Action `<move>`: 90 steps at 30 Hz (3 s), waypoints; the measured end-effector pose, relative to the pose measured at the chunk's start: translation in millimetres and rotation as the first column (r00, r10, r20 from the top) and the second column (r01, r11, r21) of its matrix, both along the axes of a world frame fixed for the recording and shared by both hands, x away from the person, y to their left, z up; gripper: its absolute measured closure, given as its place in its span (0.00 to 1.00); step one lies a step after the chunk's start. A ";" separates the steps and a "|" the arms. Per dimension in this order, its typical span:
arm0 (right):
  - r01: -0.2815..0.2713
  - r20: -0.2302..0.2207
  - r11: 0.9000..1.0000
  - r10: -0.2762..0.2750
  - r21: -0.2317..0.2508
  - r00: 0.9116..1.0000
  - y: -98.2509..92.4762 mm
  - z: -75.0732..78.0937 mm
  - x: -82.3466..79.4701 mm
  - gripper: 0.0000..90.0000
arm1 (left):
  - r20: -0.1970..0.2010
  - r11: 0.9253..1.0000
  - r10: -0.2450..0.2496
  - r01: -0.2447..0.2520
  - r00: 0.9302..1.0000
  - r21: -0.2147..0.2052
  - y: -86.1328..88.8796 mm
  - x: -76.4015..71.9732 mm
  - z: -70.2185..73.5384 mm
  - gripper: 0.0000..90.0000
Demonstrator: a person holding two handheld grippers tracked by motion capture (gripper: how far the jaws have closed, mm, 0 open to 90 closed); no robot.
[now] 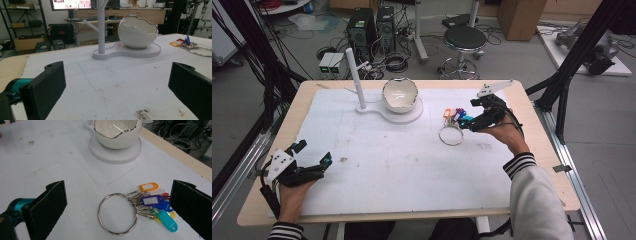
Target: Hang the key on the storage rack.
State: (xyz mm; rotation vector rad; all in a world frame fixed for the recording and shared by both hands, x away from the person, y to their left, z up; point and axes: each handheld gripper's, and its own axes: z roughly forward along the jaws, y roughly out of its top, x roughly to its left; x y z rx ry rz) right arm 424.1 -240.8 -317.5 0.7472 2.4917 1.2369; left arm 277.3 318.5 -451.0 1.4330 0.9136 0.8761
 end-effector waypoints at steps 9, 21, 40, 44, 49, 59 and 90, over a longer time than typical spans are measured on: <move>-0.073 -0.059 0.992 0.067 -0.103 0.996 18.6 2.4 15.0 0.01 | -0.003 1.000 -0.001 0.001 1.000 0.005 0.2 0.4 0.1 0.02; -0.164 -0.165 0.944 0.120 -0.288 0.979 50.8 -8.9 33.2 0.01 | -0.002 1.000 -0.002 0.002 1.000 0.002 0.3 0.5 0.1 0.02; -0.274 -0.267 0.834 0.159 -0.479 0.950 79.0 -35.2 37.6 0.01 | -0.001 1.000 -0.002 0.002 1.000 0.002 0.1 0.2 0.1 0.02; -0.295 -0.285 0.811 0.167 -0.504 0.944 82.9 -41.7 39.0 0.02 | 0.000 1.000 -0.003 0.003 1.000 0.001 0.1 0.3 0.0 0.02; -0.313 -0.301 0.793 0.172 -0.523 0.938 86.5 -48.2 40.1 0.02 | -0.001 1.000 -0.002 0.002 1.000 0.001 0.1 0.2 0.0 0.02; -0.353 -0.359 0.753 0.166 -0.555 0.919 93.0 -63.4 38.2 0.07 | 0.001 1.000 -0.002 0.002 1.000 0.002 0.4 -0.2 -0.1 0.02; -0.398 -0.424 0.698 0.149 -0.595 0.894 94.2 -83.3 44.1 0.43 | 0.004 1.000 -0.001 0.001 1.000 0.001 0.3 -0.4 -0.2 0.02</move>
